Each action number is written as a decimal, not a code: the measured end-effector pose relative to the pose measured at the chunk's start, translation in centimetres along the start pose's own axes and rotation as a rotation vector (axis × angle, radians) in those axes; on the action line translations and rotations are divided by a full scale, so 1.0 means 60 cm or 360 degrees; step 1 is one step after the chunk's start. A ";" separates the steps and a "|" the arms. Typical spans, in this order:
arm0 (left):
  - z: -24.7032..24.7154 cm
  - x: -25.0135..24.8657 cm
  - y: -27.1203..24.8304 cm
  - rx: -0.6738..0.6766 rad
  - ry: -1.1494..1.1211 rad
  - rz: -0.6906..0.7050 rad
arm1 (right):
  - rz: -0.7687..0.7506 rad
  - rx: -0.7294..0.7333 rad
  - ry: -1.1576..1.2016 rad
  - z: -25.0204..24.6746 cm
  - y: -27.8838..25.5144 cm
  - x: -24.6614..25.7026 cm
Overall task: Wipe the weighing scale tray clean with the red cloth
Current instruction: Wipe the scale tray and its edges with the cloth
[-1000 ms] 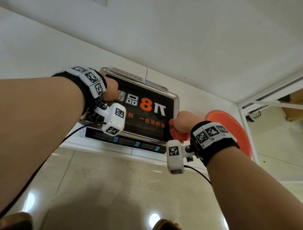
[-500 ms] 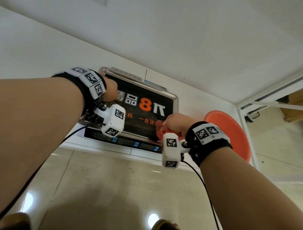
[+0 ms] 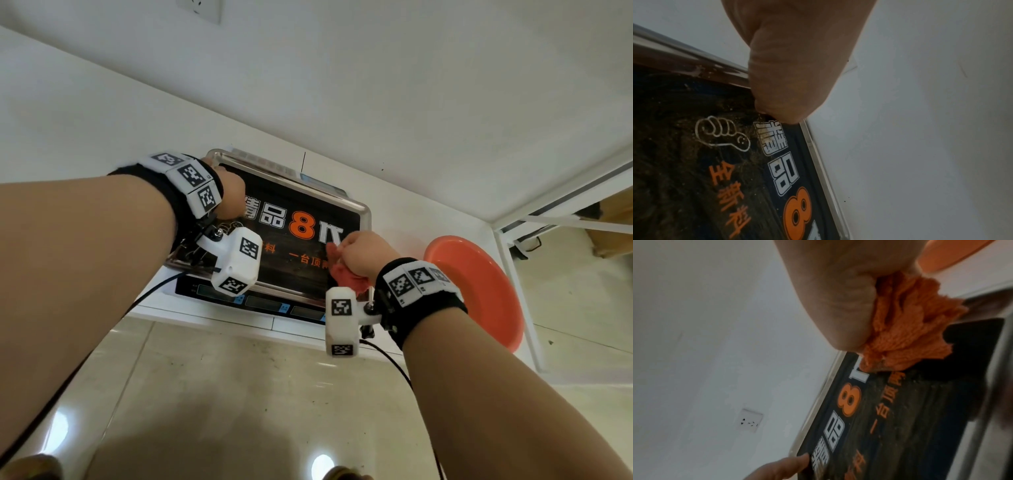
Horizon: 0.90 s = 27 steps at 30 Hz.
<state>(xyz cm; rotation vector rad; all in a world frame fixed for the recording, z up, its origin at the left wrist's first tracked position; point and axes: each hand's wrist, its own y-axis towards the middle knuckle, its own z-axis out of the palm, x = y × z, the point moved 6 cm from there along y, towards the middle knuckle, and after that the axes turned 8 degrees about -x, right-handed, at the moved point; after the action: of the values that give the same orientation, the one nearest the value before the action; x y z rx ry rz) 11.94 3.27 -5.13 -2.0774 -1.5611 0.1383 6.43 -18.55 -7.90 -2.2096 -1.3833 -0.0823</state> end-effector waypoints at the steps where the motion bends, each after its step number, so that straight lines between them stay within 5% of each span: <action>1: -0.006 0.004 0.003 -0.0075 -0.0060 -0.0036 | 0.0017 -0.0060 0.0023 -0.011 0.004 -0.002; 7: -0.013 -0.004 0.035 -0.0252 -0.0310 0.0021 | 0.0096 -0.0211 -0.0108 -0.046 0.017 -0.034; 13: 0.007 -0.046 0.043 -0.0091 -0.0489 0.0154 | 0.0118 -0.0262 -0.0081 -0.044 0.030 -0.052; 20: -0.006 -0.059 0.020 -0.0082 -0.0264 0.0181 | 0.0096 -0.0213 -0.0295 -0.024 0.026 -0.027; 24: -0.014 -0.063 0.013 -0.0084 -0.0199 0.0195 | 0.0019 0.0023 0.0087 0.001 0.027 -0.009; 27: -0.012 -0.061 0.011 -0.0052 -0.0201 0.0197 | 0.0013 -0.0129 0.0256 -0.023 0.034 -0.018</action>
<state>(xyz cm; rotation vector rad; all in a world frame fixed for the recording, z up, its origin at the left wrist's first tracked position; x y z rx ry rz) 11.58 -0.48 -5.67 -2.2294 -1.5155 0.2958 7.98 -20.79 -7.86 -2.2204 -1.3031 -0.3113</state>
